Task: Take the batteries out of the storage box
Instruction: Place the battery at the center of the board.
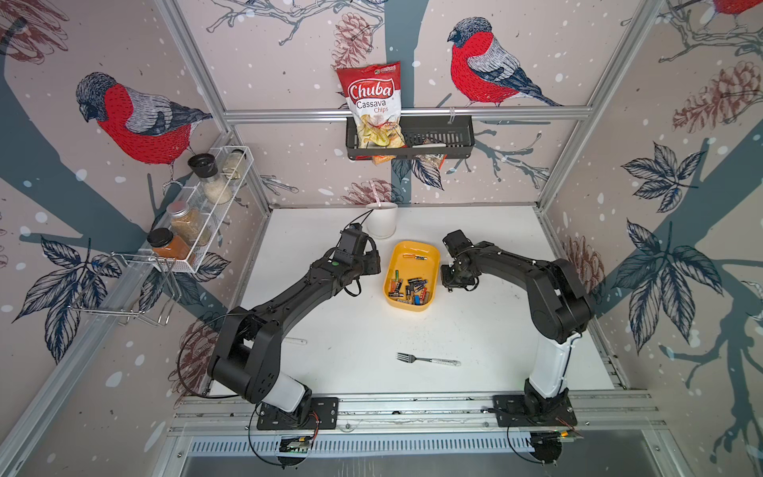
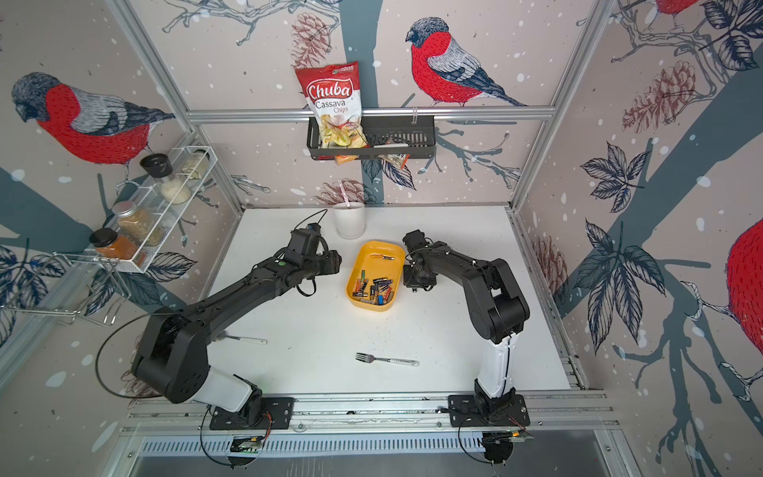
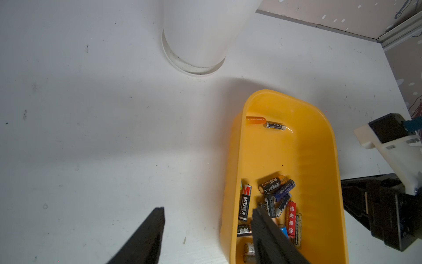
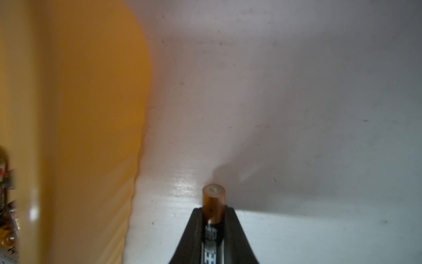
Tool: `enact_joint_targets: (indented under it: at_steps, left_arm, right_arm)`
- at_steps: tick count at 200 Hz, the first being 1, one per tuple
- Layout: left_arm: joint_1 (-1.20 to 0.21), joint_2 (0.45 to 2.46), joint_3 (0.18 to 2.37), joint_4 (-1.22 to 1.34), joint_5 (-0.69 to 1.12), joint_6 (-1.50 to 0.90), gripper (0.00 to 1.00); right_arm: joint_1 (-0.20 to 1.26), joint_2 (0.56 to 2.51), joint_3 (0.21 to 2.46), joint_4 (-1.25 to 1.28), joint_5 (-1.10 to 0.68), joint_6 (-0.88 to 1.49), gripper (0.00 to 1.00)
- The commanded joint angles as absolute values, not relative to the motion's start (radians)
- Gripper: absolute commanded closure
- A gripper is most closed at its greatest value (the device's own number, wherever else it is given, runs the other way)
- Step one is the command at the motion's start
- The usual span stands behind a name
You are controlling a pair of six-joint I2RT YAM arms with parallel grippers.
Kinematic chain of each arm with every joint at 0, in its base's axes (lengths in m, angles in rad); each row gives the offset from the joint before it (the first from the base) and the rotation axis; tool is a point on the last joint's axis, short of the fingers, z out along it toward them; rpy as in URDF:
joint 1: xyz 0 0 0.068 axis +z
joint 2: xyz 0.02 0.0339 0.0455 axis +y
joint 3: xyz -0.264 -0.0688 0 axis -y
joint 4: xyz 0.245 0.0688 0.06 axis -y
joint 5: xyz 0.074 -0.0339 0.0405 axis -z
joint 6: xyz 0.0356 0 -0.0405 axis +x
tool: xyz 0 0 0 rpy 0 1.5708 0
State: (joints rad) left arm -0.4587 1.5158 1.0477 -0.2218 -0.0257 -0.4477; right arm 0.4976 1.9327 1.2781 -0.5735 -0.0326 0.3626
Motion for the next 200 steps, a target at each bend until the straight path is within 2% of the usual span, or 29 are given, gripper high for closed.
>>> enact_joint_targets:
  at_steps: [1,53,135,200]
  left_arm:
    - [-0.461,1.519,1.057,-0.228,-0.028,-0.45,0.35]
    - [-0.463,1.524,1.059,-0.231,-0.028,-0.445,0.35]
    - [-0.466,1.528,1.063,-0.236,-0.026,-0.442,0.35]
    - [-0.487,1.544,1.096,-0.271,-0.038,-0.417,0.35]
  right_arm:
    - [0.503,1.946,1.282,-0.564,-0.021,0.347,0.82]
    - [0.506,1.956,1.283,-0.566,-0.014,0.347,0.8]
    - [0.509,1.95,1.295,-0.577,0.001,0.348,0.7]
    - [0.51,1.936,1.309,-0.588,0.012,0.348,0.67]
